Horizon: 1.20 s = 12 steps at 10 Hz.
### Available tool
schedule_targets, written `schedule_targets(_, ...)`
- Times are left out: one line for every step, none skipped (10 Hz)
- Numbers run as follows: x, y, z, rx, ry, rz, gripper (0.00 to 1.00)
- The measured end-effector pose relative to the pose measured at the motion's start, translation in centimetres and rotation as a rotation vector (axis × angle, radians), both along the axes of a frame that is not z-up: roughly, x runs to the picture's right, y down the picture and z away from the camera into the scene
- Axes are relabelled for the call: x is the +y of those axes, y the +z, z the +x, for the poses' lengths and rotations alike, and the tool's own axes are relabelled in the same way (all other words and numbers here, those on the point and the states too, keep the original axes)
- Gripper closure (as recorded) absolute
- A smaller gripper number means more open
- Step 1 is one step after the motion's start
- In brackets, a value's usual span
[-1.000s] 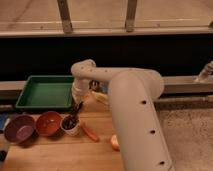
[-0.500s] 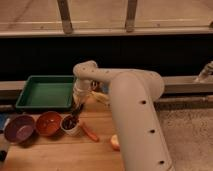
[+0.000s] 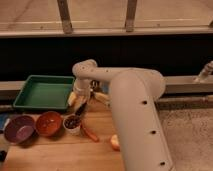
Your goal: Place brush in red bowl
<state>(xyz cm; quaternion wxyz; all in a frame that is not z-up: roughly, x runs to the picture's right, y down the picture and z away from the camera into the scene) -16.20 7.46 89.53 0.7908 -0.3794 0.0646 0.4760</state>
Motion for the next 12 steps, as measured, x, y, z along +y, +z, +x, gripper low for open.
schedule_targets(0.0, 0.0, 0.1, 0.002, -0.005, 0.003, 0.28)
schedule_targets(-0.1, 0.0, 0.3, 0.007, -0.009, 0.007, 0.28)
schedule_targets(-0.1, 0.0, 0.6, 0.017, -0.013, 0.010, 0.28)
schedule_targets(-0.2, 0.0, 0.8, 0.026, -0.015, 0.014, 0.28)
schedule_targets(-0.3, -0.1, 1.4, 0.040, -0.016, 0.019, 0.28)
schedule_targets(-0.5, -0.1, 1.8, 0.051, -0.015, 0.023, 0.28)
schedule_targets(-0.5, 0.0, 2.2, 0.060, -0.015, 0.022, 0.28)
schedule_targets(-0.3, 0.0, 2.5, 0.068, -0.015, 0.020, 0.28)
schedule_targets(0.0, 0.1, 2.7, 0.075, -0.014, 0.012, 0.28)
schedule_targets(0.3, 0.3, 2.8, 0.079, -0.015, 0.004, 0.28)
schedule_targets(0.7, 0.4, 2.9, 0.081, -0.016, -0.003, 0.28)
schedule_targets(1.2, 0.5, 2.9, 0.085, -0.020, -0.013, 0.28)
